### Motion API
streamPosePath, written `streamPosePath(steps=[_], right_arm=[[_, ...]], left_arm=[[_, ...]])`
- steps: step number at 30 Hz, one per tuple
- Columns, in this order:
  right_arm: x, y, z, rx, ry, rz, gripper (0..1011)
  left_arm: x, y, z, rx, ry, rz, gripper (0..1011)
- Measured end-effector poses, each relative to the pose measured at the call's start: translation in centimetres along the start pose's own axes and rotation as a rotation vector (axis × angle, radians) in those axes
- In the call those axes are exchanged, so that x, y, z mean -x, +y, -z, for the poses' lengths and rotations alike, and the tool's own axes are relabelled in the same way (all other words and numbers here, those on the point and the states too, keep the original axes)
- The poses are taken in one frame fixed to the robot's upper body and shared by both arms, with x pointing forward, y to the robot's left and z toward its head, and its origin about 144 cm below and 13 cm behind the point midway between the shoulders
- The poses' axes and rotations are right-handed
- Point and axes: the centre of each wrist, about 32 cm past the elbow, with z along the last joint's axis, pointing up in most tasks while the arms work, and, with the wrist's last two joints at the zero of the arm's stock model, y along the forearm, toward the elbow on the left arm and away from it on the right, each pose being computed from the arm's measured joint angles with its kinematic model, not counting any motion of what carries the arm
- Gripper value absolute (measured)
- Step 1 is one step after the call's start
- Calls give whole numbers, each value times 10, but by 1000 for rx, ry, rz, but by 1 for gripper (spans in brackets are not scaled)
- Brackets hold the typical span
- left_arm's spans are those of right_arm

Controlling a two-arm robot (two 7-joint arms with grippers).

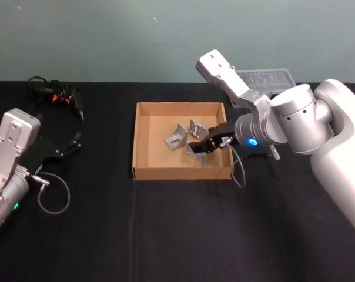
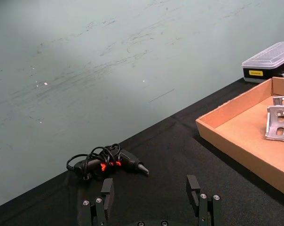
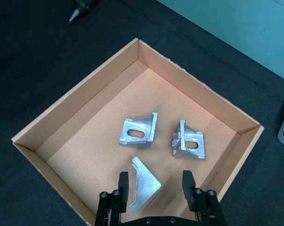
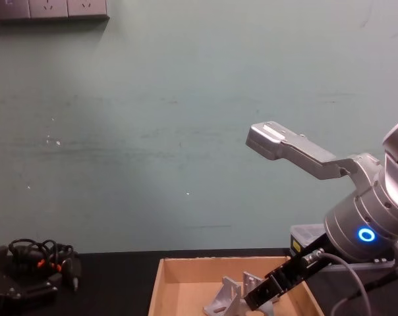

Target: Use one hand to pick up the angle iron from the table and place it into the box.

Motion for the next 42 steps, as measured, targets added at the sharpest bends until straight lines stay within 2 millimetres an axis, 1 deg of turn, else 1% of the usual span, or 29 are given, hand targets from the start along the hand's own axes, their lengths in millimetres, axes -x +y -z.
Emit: streamPosePath(steps=[1,2,4,6,7,8,9,10,12,18,21,22,26,28,29,33,36,42], right_arm=[[0,0,0,0,0,0,707],[0,0,0,0,0,0,762],[0,0,0,0,0,0,805],[0,0,0,0,0,0,877],[0,0,0,-1,0,0,893],[1,-1,1,-6,1,0,938],[1,-1,1,-6,1,0,938],[2,-2,2,-16,2,0,971],[3,-3,5,-29,5,2,998],[8,-9,18,-108,24,24,1004],[13,-11,28,-167,32,42,1004],[16,-12,34,-205,32,59,1004],[24,-13,46,-286,27,112,1004],[30,-11,56,-352,29,160,1004],[30,-11,56,-352,29,160,1004],[38,-4,68,-420,39,220,1004],[43,1,72,-442,42,251,1004],[53,20,83,-496,33,333,1004]], left_arm=[[0,0,0,0,0,0,1011],[0,0,0,0,0,0,1012],[0,0,0,0,0,0,1011],[0,0,0,0,0,0,1011],[0,0,0,0,0,0,1011],[0,0,0,0,0,0,1011],[0,0,0,0,0,0,1011],[0,0,0,0,0,0,1011],[0,0,0,0,0,0,1011],[0,0,0,0,0,0,1011],[0,0,0,0,0,0,1011],[0,0,0,0,0,0,1011],[0,0,0,0,0,0,1011],[0,0,0,0,0,0,1011],[0,0,0,0,0,0,1011],[0,0,0,0,0,0,1011],[0,0,0,0,0,0,1011],[0,0,0,0,0,0,1011]])
